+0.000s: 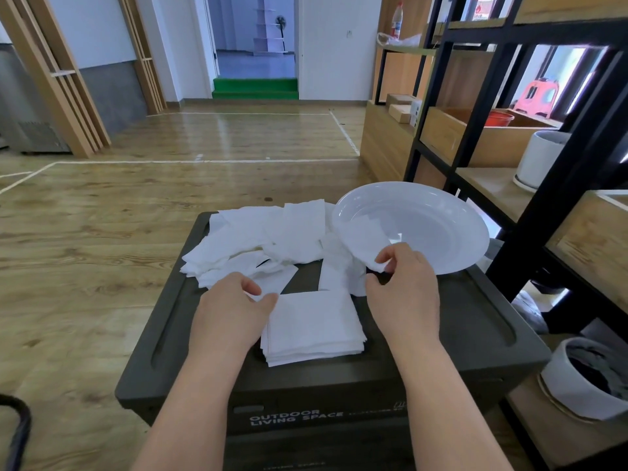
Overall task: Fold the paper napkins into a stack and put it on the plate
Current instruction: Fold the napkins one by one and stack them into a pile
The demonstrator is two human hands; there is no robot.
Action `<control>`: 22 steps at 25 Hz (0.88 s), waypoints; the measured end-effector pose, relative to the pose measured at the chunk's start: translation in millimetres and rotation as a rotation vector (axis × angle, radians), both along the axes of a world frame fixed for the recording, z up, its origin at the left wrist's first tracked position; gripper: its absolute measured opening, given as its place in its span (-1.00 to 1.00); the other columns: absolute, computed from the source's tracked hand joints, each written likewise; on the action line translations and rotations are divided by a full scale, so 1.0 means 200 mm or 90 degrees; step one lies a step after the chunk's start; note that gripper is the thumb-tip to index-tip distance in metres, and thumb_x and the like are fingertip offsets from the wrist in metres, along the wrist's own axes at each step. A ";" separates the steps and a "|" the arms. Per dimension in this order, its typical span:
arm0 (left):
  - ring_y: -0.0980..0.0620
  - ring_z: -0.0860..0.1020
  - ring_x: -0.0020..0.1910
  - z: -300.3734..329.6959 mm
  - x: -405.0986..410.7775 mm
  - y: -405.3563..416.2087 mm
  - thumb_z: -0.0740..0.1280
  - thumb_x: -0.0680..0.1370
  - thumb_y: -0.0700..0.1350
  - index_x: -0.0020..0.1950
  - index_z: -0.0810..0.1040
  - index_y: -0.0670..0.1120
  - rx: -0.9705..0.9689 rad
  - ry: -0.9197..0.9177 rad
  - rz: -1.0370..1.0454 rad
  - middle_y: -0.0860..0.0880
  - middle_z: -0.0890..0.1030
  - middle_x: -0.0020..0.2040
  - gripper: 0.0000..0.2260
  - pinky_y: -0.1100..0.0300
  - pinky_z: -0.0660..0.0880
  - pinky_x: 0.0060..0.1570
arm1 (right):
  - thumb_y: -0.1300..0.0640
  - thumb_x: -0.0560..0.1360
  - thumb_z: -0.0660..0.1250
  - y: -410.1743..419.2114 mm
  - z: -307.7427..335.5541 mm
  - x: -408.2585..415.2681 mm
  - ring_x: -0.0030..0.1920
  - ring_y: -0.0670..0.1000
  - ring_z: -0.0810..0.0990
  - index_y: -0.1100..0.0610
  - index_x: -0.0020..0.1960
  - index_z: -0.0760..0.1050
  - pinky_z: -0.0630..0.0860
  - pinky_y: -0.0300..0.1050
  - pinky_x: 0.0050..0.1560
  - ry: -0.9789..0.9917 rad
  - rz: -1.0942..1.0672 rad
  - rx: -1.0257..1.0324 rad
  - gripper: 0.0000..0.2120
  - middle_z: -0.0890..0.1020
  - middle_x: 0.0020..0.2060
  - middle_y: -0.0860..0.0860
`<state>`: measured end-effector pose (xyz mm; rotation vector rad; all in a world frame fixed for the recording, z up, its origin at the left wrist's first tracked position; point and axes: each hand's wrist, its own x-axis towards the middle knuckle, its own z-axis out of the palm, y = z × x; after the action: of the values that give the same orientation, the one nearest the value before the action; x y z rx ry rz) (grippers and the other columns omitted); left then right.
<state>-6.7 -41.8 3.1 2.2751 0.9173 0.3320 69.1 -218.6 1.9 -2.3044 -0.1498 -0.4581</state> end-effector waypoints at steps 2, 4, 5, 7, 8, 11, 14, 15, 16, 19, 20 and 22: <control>0.18 0.47 -0.30 0.02 -0.01 0.00 0.40 0.45 0.06 -0.14 0.46 0.03 -0.004 -0.047 0.012 0.10 0.53 -0.24 -0.84 0.26 0.27 -0.44 | 0.21 0.42 0.43 -0.01 -0.01 0.04 0.04 -0.03 0.35 -0.01 0.08 0.44 0.39 -0.25 -0.12 -0.013 -0.016 -0.057 -0.70 0.43 0.02 -0.02; 0.18 0.47 -0.30 0.03 -0.01 -0.01 0.39 0.46 0.05 -0.16 0.47 0.03 -0.008 -0.064 0.009 0.10 0.53 -0.26 -0.85 0.27 0.28 -0.44 | 0.17 0.46 0.40 -0.03 -0.01 0.08 0.09 0.01 0.36 0.05 0.10 0.53 0.43 -0.18 -0.04 -0.005 -0.045 -0.067 -0.78 0.47 0.08 0.03; 0.17 0.48 -0.30 0.03 -0.02 -0.01 0.39 0.47 0.04 -0.17 0.47 0.04 -0.008 -0.069 0.006 0.10 0.53 -0.27 -0.86 0.27 0.28 -0.44 | 0.15 0.48 0.38 -0.04 -0.01 0.09 0.09 0.02 0.39 0.08 0.06 0.58 0.43 -0.18 -0.05 -0.009 -0.060 -0.048 -0.84 0.50 0.07 0.05; 0.16 0.50 -0.29 0.05 -0.02 -0.03 0.39 0.47 0.03 -0.17 0.47 0.07 -0.006 -0.109 -0.003 0.10 0.53 -0.27 -0.88 0.27 0.30 -0.43 | 0.13 0.51 0.36 -0.06 0.01 0.10 0.04 0.00 0.43 0.11 0.01 0.61 0.37 -0.22 -0.08 -0.043 -0.080 -0.005 -0.89 0.56 0.03 0.07; 0.14 0.52 -0.26 0.07 -0.02 -0.04 0.39 0.46 0.02 -0.13 0.46 0.08 0.010 -0.153 -0.019 0.12 0.53 -0.25 -0.88 0.29 0.31 -0.40 | 0.14 0.51 0.35 -0.07 0.03 0.09 0.01 -0.02 0.43 0.12 0.01 0.61 0.34 -0.24 -0.08 -0.075 -0.076 0.004 -0.89 0.58 0.01 0.06; 0.14 0.48 0.03 0.12 -0.03 -0.10 0.44 0.42 0.02 0.26 0.29 0.24 0.090 -0.310 -0.165 0.17 0.46 0.09 -0.51 0.26 0.39 -0.11 | 0.14 0.50 0.36 -0.07 0.12 0.04 -0.08 -0.12 0.44 0.07 0.00 0.59 0.28 -0.39 -0.08 -0.151 0.030 0.008 -0.91 0.60 -0.07 -0.05; 0.07 0.24 0.38 0.16 -0.05 -0.17 0.47 0.38 0.00 0.48 -0.05 0.32 0.203 -0.340 -0.312 0.17 0.21 0.45 -0.13 0.13 0.28 0.23 | 0.09 0.50 0.35 -0.05 0.21 -0.05 -0.10 -0.19 0.47 -0.02 -0.04 0.58 0.32 -0.45 -0.11 -0.148 0.212 -0.036 -0.93 0.57 -0.15 -0.21; 0.00 0.19 0.44 0.16 -0.04 -0.18 0.49 0.37 0.00 0.51 -0.03 0.26 0.274 -0.325 -0.325 0.10 0.18 0.50 -0.11 0.07 0.27 0.29 | 0.07 0.49 0.34 -0.04 0.23 -0.08 -0.08 -0.21 0.47 -0.05 -0.05 0.58 0.35 -0.44 -0.09 -0.140 0.271 -0.063 -0.93 0.56 -0.15 -0.24; -0.10 0.18 0.45 0.16 -0.04 -0.18 0.51 0.35 -0.01 0.51 0.09 0.19 0.340 -0.306 -0.325 0.02 0.20 0.52 -0.15 -0.01 0.30 0.31 | 0.06 0.49 0.32 -0.03 0.25 -0.10 -0.05 -0.21 0.47 -0.07 -0.06 0.57 0.36 -0.43 -0.09 -0.129 0.320 -0.085 -0.92 0.56 -0.14 -0.26; -0.24 0.31 0.36 0.17 -0.05 -0.17 0.54 0.36 -0.08 0.12 0.64 0.05 0.416 -0.286 -0.289 -0.07 0.47 0.36 -0.65 -0.19 0.42 0.20 | 0.04 0.48 0.35 0.01 0.25 -0.13 -0.02 -0.22 0.46 -0.12 -0.10 0.55 0.34 -0.45 -0.08 -0.108 0.389 -0.083 -0.94 0.59 -0.16 -0.25; -0.22 0.35 0.32 0.18 -0.06 -0.15 0.52 0.38 -0.09 -0.05 0.70 0.04 0.413 -0.281 -0.263 -0.04 0.56 0.27 -0.83 -0.16 0.42 0.18 | 0.02 0.48 0.36 0.01 0.24 -0.13 0.00 -0.23 0.46 -0.14 -0.09 0.54 0.33 -0.47 -0.06 -0.101 0.387 -0.062 -0.95 0.59 -0.14 -0.26; -0.05 0.42 0.17 0.19 -0.07 -0.11 0.48 0.42 -0.04 -0.24 0.69 0.05 0.350 -0.265 -0.221 0.10 0.64 0.01 -0.96 0.03 0.41 0.11 | -0.03 0.45 0.37 0.01 0.23 -0.12 0.08 -0.30 0.46 -0.18 0.00 0.50 0.32 -0.54 0.01 -0.045 0.378 0.036 -0.85 0.58 -0.05 -0.30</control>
<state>-20.2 -63.8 40.7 2.6417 0.2201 0.9477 44.9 -217.3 48.4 -2.0576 -0.8153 -0.2301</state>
